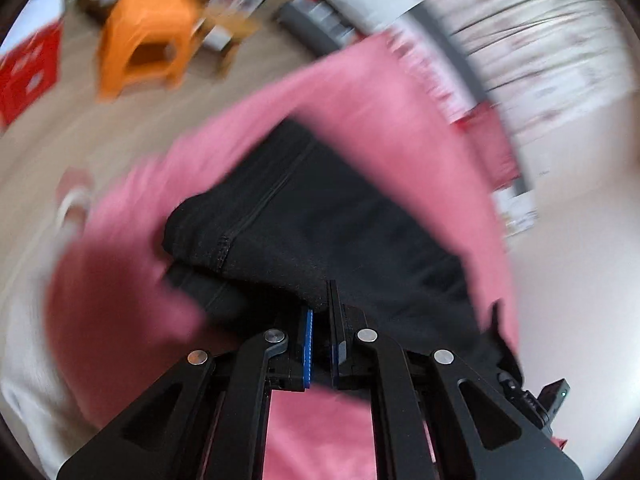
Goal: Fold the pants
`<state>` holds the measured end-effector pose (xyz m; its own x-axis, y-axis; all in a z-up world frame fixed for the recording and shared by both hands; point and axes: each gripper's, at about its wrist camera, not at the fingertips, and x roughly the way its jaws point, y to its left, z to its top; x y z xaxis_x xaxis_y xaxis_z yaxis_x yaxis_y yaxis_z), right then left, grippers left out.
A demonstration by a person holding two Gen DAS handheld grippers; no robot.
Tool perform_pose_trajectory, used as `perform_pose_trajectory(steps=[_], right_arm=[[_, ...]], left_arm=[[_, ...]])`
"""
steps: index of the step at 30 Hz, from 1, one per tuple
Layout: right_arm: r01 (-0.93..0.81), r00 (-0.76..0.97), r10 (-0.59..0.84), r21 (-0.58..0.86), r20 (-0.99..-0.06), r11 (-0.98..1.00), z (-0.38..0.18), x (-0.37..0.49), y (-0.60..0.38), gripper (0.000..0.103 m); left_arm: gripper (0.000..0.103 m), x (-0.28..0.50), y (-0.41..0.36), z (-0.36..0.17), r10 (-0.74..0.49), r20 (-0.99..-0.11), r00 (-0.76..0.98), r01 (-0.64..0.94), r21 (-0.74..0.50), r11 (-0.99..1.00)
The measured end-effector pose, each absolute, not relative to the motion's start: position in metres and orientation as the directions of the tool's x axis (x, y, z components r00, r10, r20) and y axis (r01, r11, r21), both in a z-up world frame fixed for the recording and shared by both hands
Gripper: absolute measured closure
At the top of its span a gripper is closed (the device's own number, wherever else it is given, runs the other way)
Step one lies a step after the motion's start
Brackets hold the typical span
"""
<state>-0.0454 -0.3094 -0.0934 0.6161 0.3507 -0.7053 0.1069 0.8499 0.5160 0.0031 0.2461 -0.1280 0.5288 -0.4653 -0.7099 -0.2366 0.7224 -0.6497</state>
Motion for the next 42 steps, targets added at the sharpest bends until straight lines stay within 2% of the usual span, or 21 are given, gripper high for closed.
perform_pose_trajectory(steps=[2, 7, 12, 14, 18, 19, 20, 21, 22, 23, 27, 28, 30, 32, 34, 38, 40, 42], right_arm=[[0.115, 0.600, 0.331, 0.488, -0.729, 0.865, -0.108, -0.050, -0.303, 0.094], [0.167, 0.579, 0.346, 0.523, -0.738, 0.836, -0.130, -0.056, -0.315, 0.094], [0.138, 0.629, 0.373, 0.569, -0.683, 0.810, -0.104, -0.061, -0.320, 0.095], [0.145, 0.617, 0.372, 0.565, -0.693, 0.812, -0.108, -0.064, -0.322, 0.095], [0.219, 0.544, 0.381, 0.565, -0.747, 0.795, -0.139, -0.062, -0.329, 0.094], [0.229, 0.549, 0.389, 0.580, -0.740, 0.781, -0.139, -0.062, -0.331, 0.093], [0.226, 0.554, 0.391, 0.586, -0.734, 0.779, -0.136, -0.062, -0.333, 0.083], [0.216, 0.564, 0.396, 0.592, -0.725, 0.777, -0.132, -0.063, -0.334, 0.065], [0.196, 0.590, 0.394, 0.598, -0.705, 0.777, -0.124, -0.067, -0.337, 0.057], [0.188, 0.604, 0.385, 0.594, -0.698, 0.782, -0.119, -0.067, -0.338, 0.053], [0.176, 0.653, 0.319, 0.547, -0.687, 0.819, -0.093, -0.080, -0.360, 0.053], [0.193, 0.658, 0.294, 0.534, -0.693, 0.823, -0.090, -0.083, -0.366, 0.053], [0.225, 0.679, 0.235, 0.502, -0.696, 0.835, -0.082, -0.083, -0.383, 0.053], [0.243, 0.687, 0.194, 0.473, -0.700, 0.847, -0.074, -0.076, -0.389, 0.053], [0.282, 0.698, 0.134, 0.443, -0.703, 0.851, -0.062, -0.058, -0.393, 0.053], [0.300, 0.684, 0.089, 0.391, -0.724, 0.870, -0.053, -0.015, -0.389, 0.052], [0.307, 0.661, 0.046, 0.326, -0.749, 0.894, -0.053, 0.017, -0.378, 0.042], [0.302, 0.638, 0.000, 0.250, -0.770, 0.920, -0.057, 0.039, -0.371, 0.039]], left_arm=[[0.098, 0.001, 0.249, -0.142, -0.477, -0.717, 0.509, -0.275, -0.660, 0.699], [0.098, -0.003, 0.243, -0.131, -0.451, -0.725, 0.521, -0.245, -0.633, 0.734], [0.098, -0.013, 0.245, -0.113, -0.465, -0.696, 0.547, -0.220, -0.655, 0.723], [0.098, -0.010, 0.237, -0.113, -0.457, -0.715, 0.530, -0.214, -0.634, 0.743], [0.097, 0.005, 0.238, -0.139, -0.456, -0.765, 0.455, -0.297, -0.613, 0.732], [0.097, 0.005, 0.237, -0.136, -0.453, -0.766, 0.456, -0.293, -0.610, 0.736], [0.095, 0.005, 0.235, -0.132, -0.443, -0.772, 0.456, -0.286, -0.599, 0.748], [0.089, 0.004, 0.233, -0.125, -0.411, -0.786, 0.461, -0.286, -0.571, 0.770], [0.087, 0.003, 0.232, -0.119, -0.386, -0.793, 0.472, -0.293, -0.554, 0.779], [0.087, 0.000, 0.232, -0.111, -0.358, -0.791, 0.496, -0.299, -0.543, 0.784], [0.087, -0.020, 0.235, -0.065, -0.203, -0.704, 0.681, -0.278, -0.505, 0.817], [0.084, -0.023, 0.234, -0.054, -0.154, -0.673, 0.723, -0.273, -0.483, 0.832], [0.045, -0.019, 0.228, -0.043, -0.112, -0.640, 0.760, -0.257, -0.454, 0.853], [0.041, -0.009, 0.216, -0.041, -0.116, -0.625, 0.772, -0.230, -0.444, 0.866], [0.041, 0.013, 0.193, -0.050, -0.188, -0.630, 0.754, -0.165, -0.458, 0.874], [0.037, 0.059, 0.129, -0.081, -0.302, -0.686, 0.662, -0.021, -0.420, 0.908], [0.031, 0.080, 0.094, -0.099, -0.348, -0.725, 0.595, 0.060, -0.391, 0.918], [0.018, 0.094, 0.065, -0.113, -0.373, -0.741, 0.558, 0.128, -0.368, 0.921]])
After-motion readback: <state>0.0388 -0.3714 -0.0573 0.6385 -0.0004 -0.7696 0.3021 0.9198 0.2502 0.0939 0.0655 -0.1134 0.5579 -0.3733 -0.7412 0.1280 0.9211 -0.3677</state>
